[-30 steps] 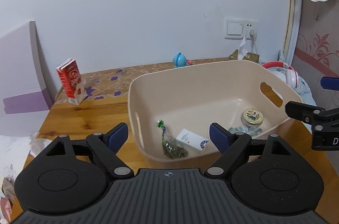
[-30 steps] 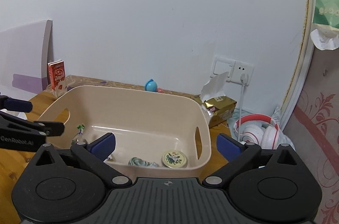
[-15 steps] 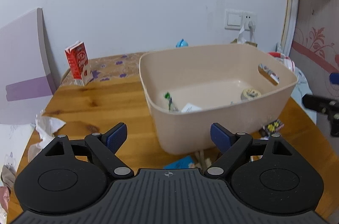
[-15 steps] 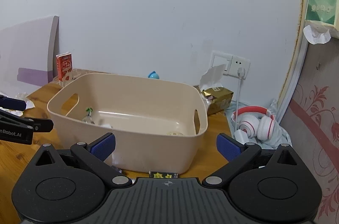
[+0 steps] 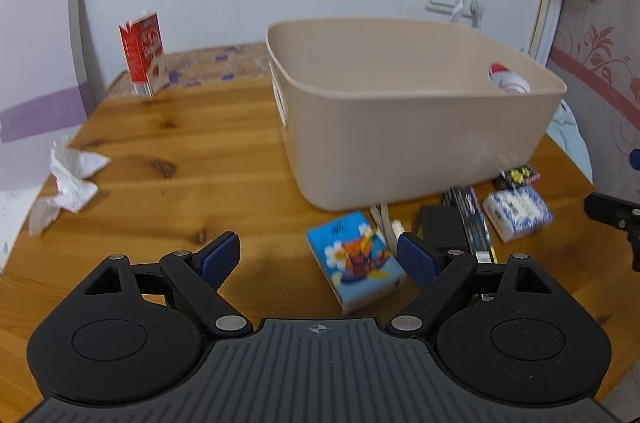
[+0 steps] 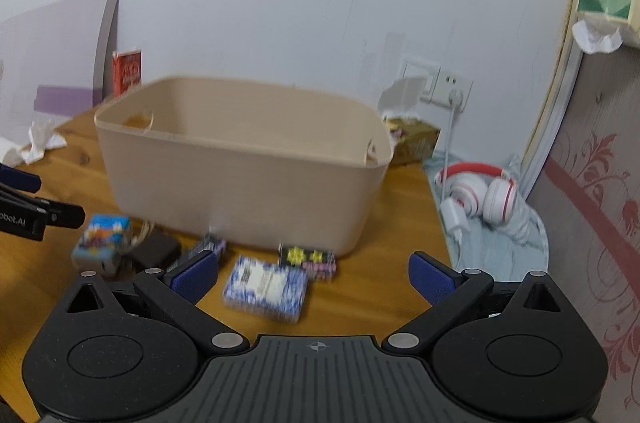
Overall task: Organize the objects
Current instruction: 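Withdraw both tools from the basket toward the remaining items, then grasp the blue tissue pack with the left tool while the right tool grasps the patterned box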
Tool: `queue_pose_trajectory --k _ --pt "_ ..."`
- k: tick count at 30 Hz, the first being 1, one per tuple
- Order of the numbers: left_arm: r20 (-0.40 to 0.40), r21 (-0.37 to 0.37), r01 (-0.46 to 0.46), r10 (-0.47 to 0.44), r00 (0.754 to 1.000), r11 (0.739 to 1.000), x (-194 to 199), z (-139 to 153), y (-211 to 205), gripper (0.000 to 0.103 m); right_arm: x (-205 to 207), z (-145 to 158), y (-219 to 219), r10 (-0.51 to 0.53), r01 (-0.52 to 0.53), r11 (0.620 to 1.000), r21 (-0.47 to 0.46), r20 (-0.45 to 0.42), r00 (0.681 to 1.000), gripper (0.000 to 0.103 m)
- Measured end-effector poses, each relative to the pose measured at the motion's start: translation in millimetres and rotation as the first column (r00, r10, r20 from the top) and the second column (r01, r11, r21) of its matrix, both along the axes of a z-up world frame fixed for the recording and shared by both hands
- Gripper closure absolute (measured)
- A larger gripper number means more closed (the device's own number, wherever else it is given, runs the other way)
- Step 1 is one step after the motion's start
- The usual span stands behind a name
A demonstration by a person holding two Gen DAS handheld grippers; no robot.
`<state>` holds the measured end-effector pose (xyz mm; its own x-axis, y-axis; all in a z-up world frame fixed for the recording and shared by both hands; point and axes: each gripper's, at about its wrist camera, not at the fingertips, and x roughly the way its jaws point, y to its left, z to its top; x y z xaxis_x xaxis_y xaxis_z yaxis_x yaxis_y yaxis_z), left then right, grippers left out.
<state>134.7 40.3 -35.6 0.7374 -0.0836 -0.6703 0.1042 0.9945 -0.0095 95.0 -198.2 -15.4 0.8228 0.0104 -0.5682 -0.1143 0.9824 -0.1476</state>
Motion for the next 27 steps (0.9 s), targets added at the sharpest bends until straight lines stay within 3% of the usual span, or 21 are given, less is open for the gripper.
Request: queue_pose_trajectory --k 17,27 --pt "-0.082 -0.010 0.023 -0.024 0.996 1.000 8 -36 -20 0.015 24 -53 3 -0.005 0.008 1.000 0.019 -0.145 0.989 0.000" --pt "-0.099 -0.022 -0.023 0.021 0.995 0.999 25 -47 -23 0.016 43 -65 12 -0.010 0.017 0.999 0.040 -0.159 0.987 0.000"
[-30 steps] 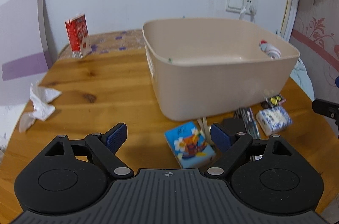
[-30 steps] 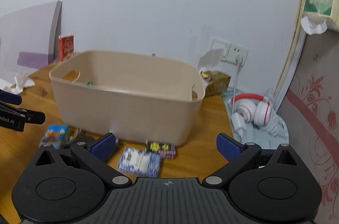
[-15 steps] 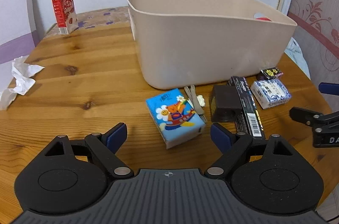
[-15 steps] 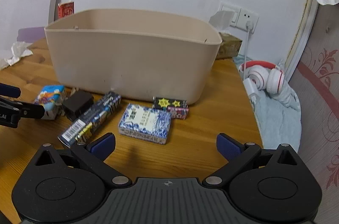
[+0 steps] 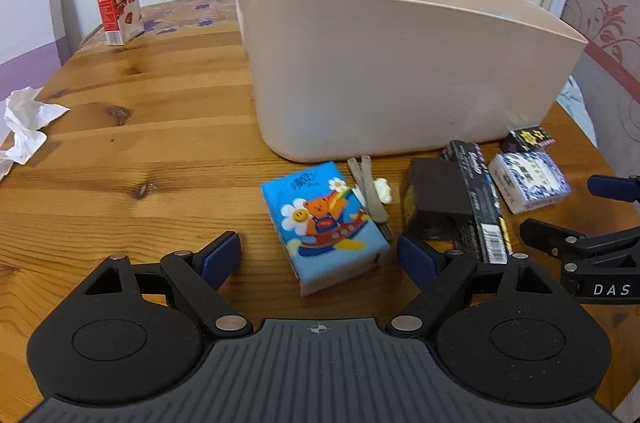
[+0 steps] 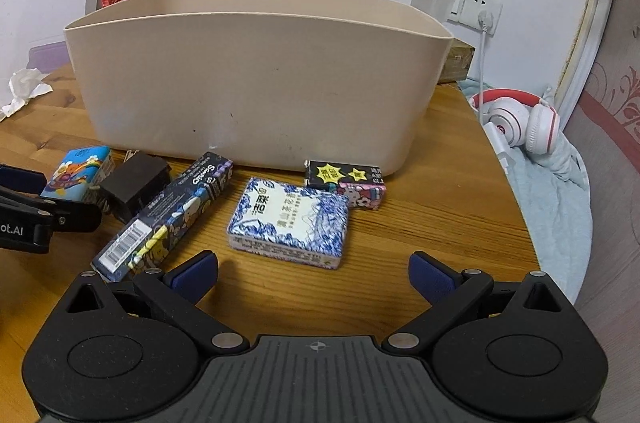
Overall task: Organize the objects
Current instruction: 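Grasp the blue tissue pack with the left tool while the right tool grasps the patterned box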
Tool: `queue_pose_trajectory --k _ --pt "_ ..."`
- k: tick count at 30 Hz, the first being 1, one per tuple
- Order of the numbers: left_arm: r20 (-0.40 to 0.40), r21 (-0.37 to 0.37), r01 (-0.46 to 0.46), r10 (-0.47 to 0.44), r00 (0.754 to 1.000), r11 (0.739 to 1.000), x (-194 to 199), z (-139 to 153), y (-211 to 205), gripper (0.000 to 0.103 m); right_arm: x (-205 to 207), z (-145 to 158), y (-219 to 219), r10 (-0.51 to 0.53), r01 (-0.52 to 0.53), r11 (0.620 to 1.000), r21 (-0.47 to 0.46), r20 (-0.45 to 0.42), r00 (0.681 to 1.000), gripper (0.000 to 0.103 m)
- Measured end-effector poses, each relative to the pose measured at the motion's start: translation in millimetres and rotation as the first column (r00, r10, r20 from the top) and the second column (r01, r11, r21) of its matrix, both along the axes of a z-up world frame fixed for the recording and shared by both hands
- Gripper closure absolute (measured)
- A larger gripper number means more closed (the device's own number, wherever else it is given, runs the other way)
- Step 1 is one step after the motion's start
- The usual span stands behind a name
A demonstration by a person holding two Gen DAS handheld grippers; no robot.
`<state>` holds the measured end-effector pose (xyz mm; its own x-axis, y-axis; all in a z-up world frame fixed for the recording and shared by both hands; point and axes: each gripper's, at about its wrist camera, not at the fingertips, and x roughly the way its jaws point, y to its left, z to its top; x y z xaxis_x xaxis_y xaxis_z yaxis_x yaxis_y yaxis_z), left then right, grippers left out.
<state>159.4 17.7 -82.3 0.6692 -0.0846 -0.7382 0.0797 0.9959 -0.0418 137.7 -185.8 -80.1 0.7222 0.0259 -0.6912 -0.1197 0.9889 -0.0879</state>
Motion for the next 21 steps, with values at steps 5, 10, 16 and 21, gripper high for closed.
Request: queue_pose_trajectory --k 5,10,16,21 --pt "0.009 0.001 0.009 -0.009 1.000 1.000 3 1 4 0.025 8 -3 3 -0.008 0.008 1.000 0.022 -0.003 1.000 0.000" --pt "0.019 0.014 0.019 -0.020 1.000 1.000 4 1 7 0.035 11 -4 8 -0.007 0.007 0.999 0.037 -0.002 1.000 0.008" --pt "0.027 0.011 0.036 -0.036 0.999 0.999 3 1 9 0.053 10 -2 10 0.000 0.000 0.998 0.062 0.000 1.000 0.020" --pt "0.028 0.011 0.044 -0.045 0.999 0.999 2 2 10 0.056 9 3 15 0.006 -0.005 0.997 0.080 -0.013 1.000 0.040"
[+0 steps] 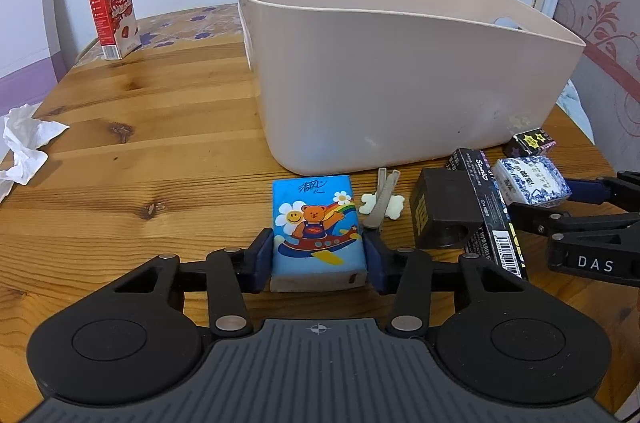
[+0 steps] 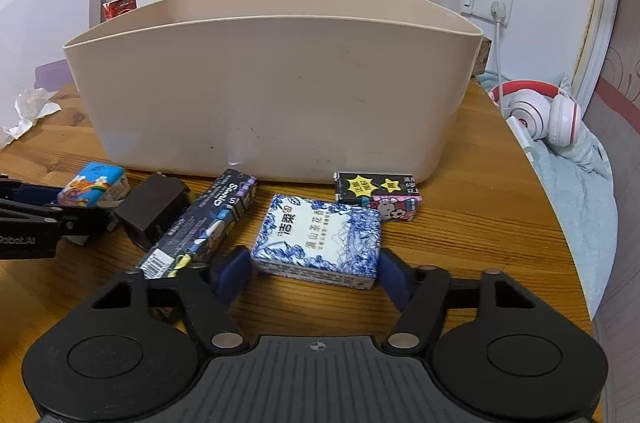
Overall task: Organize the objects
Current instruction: 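Grasp the blue tissue pack with the left tool while the right tool grasps the patterned box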
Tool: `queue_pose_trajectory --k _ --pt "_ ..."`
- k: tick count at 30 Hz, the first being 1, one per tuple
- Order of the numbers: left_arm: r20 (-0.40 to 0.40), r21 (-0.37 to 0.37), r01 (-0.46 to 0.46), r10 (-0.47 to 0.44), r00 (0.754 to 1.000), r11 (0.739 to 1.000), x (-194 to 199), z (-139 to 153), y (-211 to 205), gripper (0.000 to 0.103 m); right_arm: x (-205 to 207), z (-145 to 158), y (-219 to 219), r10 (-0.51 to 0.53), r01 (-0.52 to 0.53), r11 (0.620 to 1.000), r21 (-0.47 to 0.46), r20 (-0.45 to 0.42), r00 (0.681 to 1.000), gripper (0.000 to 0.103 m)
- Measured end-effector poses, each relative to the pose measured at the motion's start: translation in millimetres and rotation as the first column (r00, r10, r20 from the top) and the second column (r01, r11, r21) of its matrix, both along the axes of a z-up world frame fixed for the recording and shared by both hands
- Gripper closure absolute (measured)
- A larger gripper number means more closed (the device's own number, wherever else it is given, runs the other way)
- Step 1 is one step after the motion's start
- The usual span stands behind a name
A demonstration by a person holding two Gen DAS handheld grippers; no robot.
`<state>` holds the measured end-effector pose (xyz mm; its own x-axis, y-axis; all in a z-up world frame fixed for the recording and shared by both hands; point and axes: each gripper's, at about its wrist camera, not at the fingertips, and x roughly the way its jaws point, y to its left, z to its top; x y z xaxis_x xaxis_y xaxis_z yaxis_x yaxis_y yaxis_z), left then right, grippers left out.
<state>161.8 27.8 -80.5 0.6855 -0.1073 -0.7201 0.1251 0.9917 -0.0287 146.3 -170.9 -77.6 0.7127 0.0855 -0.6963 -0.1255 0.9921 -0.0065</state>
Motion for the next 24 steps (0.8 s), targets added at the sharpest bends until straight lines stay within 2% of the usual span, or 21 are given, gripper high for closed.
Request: queue_pose_trajectory --k 14,24 --pt "0.013 0.024 -0.015 0.015 1.000 1.000 -13 8 11 0.056 -19 10 1 -0.025 0.024 1.000 0.020 0.014 1.000 0.042" --pt "0.079 0.010 0.002 -0.003 0.997 1.000 -36 34 14 0.056 -43 35 -8 -0.028 0.026 0.999 0.035 0.079 0.996 0.042"
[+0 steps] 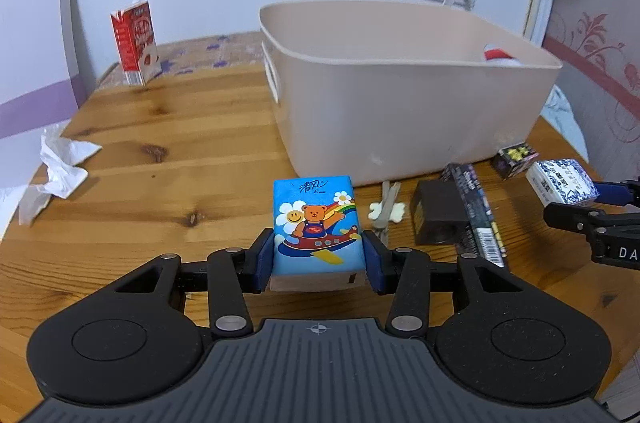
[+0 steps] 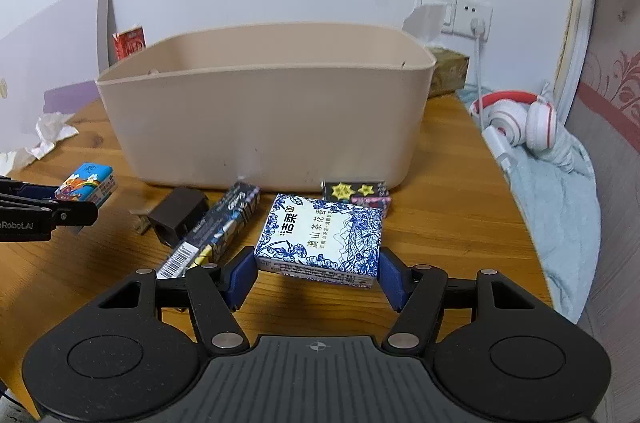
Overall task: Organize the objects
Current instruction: 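Grasp the blue tissue pack with the left tool while the right tool grasps the patterned box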
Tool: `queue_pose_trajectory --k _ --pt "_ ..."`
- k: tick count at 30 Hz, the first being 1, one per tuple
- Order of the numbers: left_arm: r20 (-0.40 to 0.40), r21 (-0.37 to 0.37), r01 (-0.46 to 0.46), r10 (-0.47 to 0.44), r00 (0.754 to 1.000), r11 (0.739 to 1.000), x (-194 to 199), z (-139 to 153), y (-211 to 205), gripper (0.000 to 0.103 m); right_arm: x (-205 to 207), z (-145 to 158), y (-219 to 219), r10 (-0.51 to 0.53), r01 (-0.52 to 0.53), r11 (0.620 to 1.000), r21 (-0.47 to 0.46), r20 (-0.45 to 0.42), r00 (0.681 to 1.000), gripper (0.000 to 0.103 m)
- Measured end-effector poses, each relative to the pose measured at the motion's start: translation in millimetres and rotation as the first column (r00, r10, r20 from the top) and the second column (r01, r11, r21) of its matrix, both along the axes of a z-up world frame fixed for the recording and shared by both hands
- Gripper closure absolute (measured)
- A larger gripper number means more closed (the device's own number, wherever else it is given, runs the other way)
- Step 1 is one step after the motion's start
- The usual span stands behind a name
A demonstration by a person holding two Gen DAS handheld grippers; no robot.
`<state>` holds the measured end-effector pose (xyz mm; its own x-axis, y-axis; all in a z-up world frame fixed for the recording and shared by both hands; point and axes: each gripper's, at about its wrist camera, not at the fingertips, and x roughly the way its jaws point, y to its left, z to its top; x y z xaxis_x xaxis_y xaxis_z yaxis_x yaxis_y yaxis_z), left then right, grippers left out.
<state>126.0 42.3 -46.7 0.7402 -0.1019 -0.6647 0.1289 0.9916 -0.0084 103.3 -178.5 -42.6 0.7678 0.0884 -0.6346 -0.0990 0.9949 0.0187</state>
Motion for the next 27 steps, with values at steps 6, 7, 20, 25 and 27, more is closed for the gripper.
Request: queue_pose_trajectory --k 6,7,20,25,27 --pt "0.070 -0.013 0.002 -0.001 0.998 1.000 -15 24 2 0.056 -12 19 -6 -0.005 0.005 1.000 0.009 0.060 0.998 0.042" --pt "0.083 -0.016 0.003 -0.002 0.997 1.000 -18 29 2 0.056 -14 24 -6 -0.005 0.005 1.000 0.008 0.070 0.998 0.042" --pt "0.226 -0.017 0.029 -0.024 0.974 0.999 -32 80 -2 0.056 -23 77 -9 -0.006 0.005 1.000 0.006 0.228 0.974 0.042" --pt "0.264 -0.008 0.030 -0.027 0.964 1.000 -27 95 -4 0.056 -18 94 -10 -0.004 0.006 1.000 -0.005 0.272 0.962 0.042" --pt "0.279 -0.007 0.028 -0.025 0.960 1.000 -23 100 -6 0.056 -13 100 -10 -0.004 0.006 1.000 -0.006 0.286 0.958 0.042"
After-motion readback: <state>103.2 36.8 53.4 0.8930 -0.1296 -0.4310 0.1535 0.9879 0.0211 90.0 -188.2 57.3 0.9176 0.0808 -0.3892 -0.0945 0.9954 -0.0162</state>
